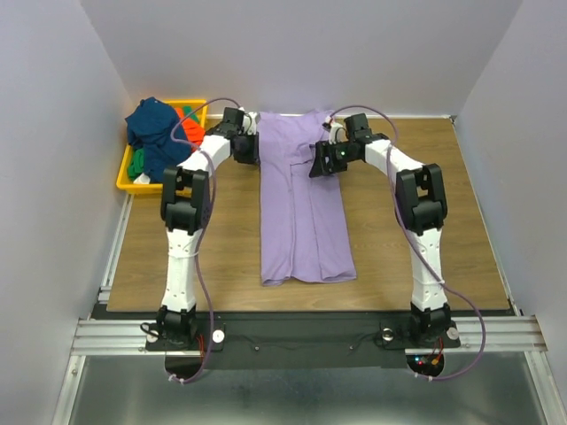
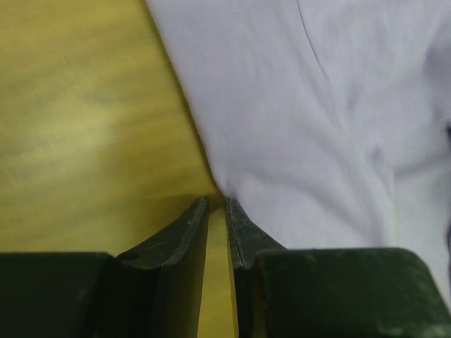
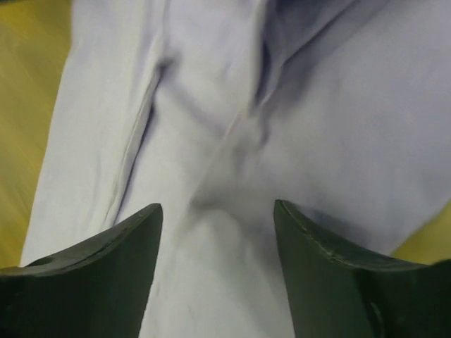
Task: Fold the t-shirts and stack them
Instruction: Fold the tshirt
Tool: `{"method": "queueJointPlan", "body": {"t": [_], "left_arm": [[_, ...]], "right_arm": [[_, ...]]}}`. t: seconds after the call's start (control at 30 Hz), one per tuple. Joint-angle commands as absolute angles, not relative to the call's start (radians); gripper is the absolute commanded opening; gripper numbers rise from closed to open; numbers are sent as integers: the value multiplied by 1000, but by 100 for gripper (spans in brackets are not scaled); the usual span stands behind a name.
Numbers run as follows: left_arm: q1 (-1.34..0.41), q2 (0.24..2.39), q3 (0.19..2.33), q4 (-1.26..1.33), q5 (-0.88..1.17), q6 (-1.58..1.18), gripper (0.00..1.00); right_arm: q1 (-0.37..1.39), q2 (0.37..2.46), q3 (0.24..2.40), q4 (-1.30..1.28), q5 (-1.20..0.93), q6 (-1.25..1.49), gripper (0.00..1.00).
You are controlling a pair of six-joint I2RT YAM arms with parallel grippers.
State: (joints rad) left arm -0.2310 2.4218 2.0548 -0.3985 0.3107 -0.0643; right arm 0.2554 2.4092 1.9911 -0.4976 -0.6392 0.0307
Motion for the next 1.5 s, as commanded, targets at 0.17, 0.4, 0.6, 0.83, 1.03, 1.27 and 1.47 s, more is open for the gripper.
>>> {"method": "queueJointPlan", "body": {"t": [0.17,0.4,0.6,0.83,1.03,1.27,1.47], "left_arm": [[-241,1601,1453,-144,514,228,34],[-259,1183,899,-149,637,630,35],[-422,918,628,-294,595,900,38],[-730,753,428,-247,444,925,41],[-920,827,387,-128,299,888,41],[-1011,914,350,-54,246,907,40],[-1019,997,334,29,153,919,42]], "right_arm": [[247,1765,1507,-592,-698,-293,73],[267,1418,1131,-721,-580,-685,71],[412,1218,855,-744,-480,-836,70],[569,1177,700,-645,-379,-862,70],[647,1193,638,-586,-338,-874,71],[695,1227,568,-480,-265,-899,70],[715,1261,526,-411,-215,-928,65]]}}
